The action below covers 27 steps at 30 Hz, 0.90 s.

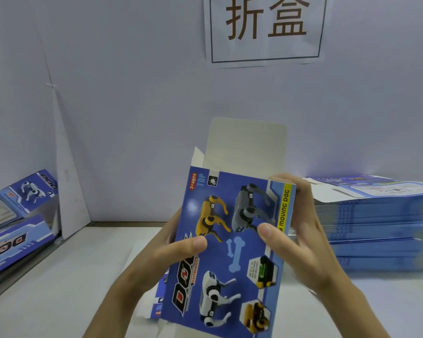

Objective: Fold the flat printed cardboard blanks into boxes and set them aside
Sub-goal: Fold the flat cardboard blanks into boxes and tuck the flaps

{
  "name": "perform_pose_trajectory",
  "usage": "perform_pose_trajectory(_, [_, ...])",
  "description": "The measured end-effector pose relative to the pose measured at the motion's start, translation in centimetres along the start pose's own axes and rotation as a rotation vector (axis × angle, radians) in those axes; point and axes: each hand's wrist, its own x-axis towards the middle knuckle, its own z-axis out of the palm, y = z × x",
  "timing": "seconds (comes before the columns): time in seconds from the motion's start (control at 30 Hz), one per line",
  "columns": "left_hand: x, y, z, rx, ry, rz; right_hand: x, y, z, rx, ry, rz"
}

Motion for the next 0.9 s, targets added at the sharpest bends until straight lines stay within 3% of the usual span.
perform_pose_trajectory(0.6, [-0.7,1.1,-0.3,0.079,0.087,0.062,0.4,-1.4,0.0,-0.264,0.104,-0.214])
perform_pose_trajectory(0.73, [-0.8,1.5,0.0,0.117,0.092,0.189,0.3,-1.3,0.2,-0.310,0.100,-0.210])
perform_pose_trajectory(0.8, [-0.8,1.7,0.1,0.146,0.132,0.289,0.4,-1.2,0.5,-0.105,0.121,-0.136])
perform_pose_trajectory(0.9, [-0.7,2.0,0.6,0.226,0.193,0.357,0.7,-0.6,1.1,0.322,0.190,0.201])
